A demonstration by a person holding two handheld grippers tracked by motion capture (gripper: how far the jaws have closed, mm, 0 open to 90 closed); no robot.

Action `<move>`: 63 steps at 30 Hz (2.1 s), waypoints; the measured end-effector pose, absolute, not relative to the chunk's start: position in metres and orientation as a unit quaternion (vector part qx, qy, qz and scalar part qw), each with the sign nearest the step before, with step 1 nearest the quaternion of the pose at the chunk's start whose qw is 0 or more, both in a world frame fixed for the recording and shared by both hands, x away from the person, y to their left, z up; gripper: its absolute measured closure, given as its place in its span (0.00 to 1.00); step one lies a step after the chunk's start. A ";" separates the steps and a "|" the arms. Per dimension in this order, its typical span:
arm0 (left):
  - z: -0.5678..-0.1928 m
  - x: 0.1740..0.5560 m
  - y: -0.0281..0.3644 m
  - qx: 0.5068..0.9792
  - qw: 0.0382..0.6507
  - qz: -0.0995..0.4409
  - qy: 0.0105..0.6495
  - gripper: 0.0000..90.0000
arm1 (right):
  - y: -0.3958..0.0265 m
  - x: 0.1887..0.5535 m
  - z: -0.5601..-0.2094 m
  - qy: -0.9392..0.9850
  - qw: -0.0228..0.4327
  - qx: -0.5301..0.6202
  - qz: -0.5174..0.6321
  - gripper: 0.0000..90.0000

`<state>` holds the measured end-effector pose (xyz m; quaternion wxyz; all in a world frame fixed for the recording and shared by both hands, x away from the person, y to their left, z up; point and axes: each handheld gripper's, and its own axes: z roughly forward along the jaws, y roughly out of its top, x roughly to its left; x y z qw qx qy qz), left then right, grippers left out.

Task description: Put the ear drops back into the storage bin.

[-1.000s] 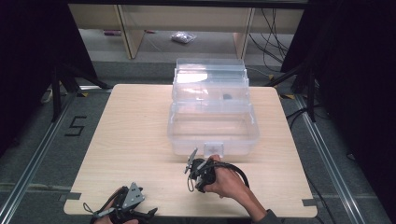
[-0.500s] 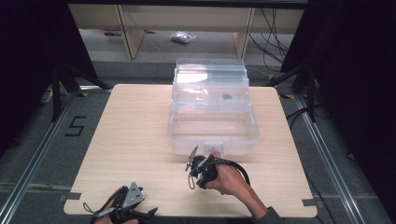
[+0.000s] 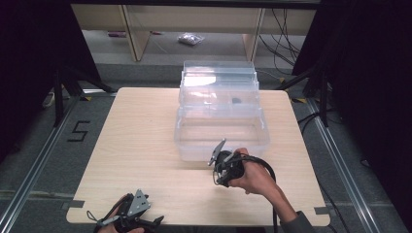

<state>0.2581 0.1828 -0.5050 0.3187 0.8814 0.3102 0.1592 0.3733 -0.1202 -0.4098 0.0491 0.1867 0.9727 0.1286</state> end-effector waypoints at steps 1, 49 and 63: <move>-0.505 0.258 0.183 0.882 0.318 0.159 0.310 0.17 | -0.123 0.375 -0.409 0.973 0.050 0.183 0.131 0.67; -0.506 0.260 0.184 0.882 0.316 0.157 0.312 0.17 | -0.197 0.451 -0.316 0.947 0.086 0.285 0.119 0.67; -0.507 0.260 0.183 0.874 0.327 0.157 0.322 0.17 | -0.209 0.492 -0.344 0.937 0.076 0.328 0.090 0.67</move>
